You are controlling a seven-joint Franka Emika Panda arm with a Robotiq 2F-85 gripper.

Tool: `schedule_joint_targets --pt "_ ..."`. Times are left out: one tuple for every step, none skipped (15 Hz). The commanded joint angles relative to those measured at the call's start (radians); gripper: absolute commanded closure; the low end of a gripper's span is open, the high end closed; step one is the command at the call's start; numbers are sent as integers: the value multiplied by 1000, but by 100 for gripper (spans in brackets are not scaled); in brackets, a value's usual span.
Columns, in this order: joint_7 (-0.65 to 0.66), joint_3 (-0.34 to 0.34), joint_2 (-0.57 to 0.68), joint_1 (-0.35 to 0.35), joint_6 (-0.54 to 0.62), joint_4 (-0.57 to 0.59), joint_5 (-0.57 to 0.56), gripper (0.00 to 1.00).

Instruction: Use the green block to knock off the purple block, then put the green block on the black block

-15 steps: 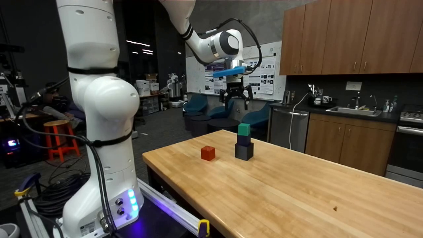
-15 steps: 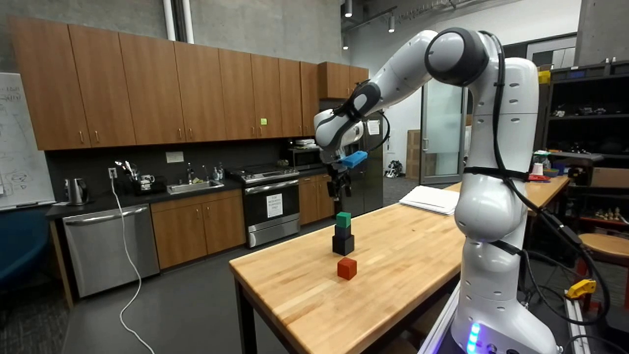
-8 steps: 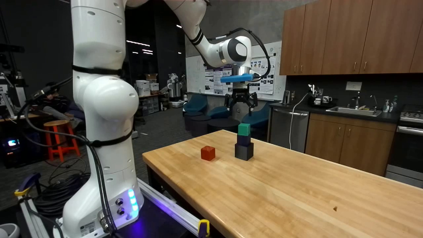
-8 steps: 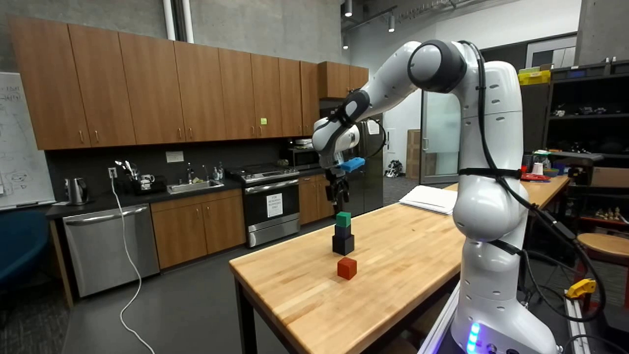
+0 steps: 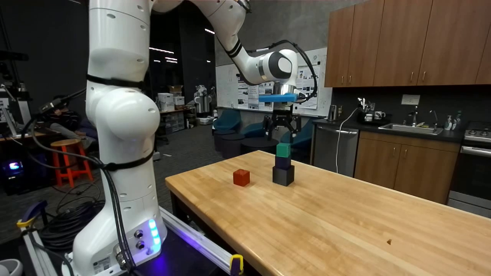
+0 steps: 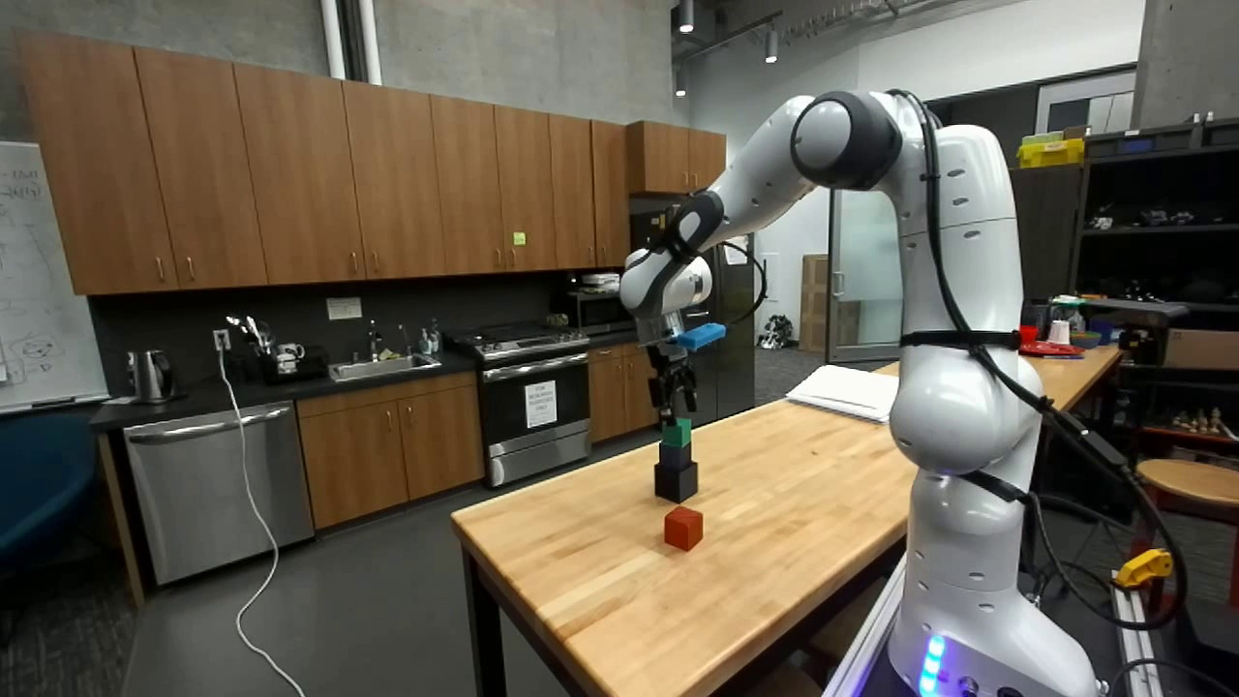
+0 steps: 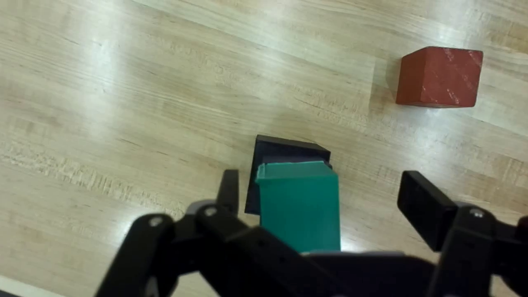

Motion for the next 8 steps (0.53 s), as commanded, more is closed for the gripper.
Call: schedule_joint_targets --pt "-9 0 39 -7 -7 34 16 29" --pt "-5 1 46 -8 -9 39 20 35" --pt "-3 1 51 -8 -10 43 21 42" --pt "-3 2 56 -8 -11 48 20 51" --pt "-3 2 59 -9 -11 52 21 58" --pt "-2 2 60 -9 -10 54 21 68" --pt "2 1 60 -9 -9 57 19 74" --pt "4 1 58 -11 -8 58 22 74"
